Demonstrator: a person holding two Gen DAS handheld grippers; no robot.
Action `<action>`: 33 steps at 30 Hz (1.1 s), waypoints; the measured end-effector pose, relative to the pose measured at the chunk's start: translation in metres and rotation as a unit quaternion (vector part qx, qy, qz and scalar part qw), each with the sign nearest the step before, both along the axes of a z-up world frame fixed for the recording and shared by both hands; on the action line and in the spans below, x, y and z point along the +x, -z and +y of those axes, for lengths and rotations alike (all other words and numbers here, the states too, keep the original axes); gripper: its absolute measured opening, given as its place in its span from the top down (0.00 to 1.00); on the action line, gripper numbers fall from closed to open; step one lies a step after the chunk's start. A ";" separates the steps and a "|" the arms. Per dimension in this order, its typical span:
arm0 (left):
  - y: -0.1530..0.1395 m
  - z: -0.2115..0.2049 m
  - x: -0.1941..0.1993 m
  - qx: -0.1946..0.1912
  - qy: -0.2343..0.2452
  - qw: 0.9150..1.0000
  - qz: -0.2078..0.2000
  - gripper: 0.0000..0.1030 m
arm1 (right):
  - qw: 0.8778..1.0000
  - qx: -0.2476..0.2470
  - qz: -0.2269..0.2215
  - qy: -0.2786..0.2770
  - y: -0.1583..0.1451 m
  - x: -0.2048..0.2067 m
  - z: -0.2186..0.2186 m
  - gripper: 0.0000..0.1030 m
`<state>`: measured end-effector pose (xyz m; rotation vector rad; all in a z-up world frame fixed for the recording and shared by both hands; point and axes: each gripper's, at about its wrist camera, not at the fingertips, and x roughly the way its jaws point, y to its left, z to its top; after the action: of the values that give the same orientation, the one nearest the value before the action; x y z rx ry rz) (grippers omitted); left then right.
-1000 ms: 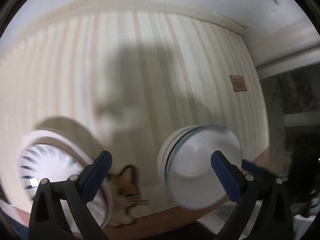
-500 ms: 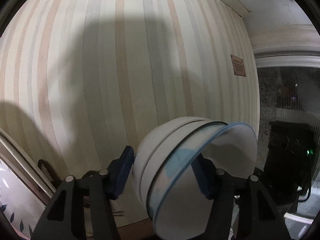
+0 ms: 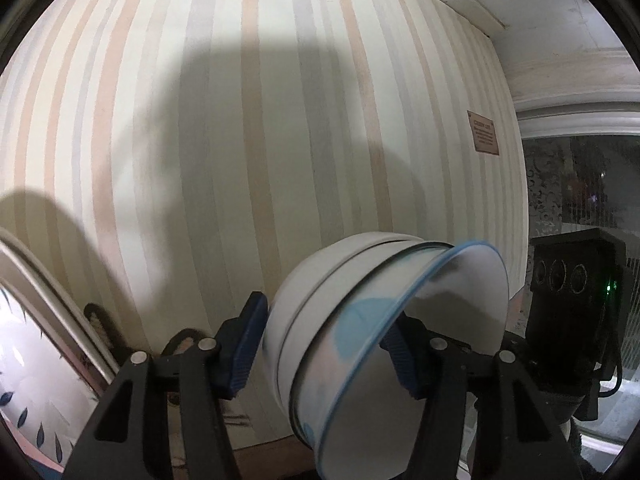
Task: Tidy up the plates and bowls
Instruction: 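Lift the nested bowls with both grippers and carry them over the plate stack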
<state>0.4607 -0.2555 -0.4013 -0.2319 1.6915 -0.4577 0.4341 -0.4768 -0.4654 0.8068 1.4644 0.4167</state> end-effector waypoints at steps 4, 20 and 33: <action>-0.004 0.004 -0.003 0.009 -0.003 1.000 0.000 0.47 | 1.000 0.008 0.007 -0.003 0.000 0.000 0.005 0.54; -0.055 0.052 -0.016 0.018 -0.022 0.999 -0.040 0.47 | 0.999 0.029 -0.009 -0.036 -0.035 0.014 0.062 0.53; -0.072 0.140 -0.030 0.024 -0.052 0.997 -0.049 0.47 | 0.997 0.029 -0.030 -0.068 -0.066 0.001 0.154 0.54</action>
<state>0.4311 -0.1151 -0.3294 -0.2572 1.5835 -0.3445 0.4355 -0.3228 -0.3996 0.7367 1.4609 0.5826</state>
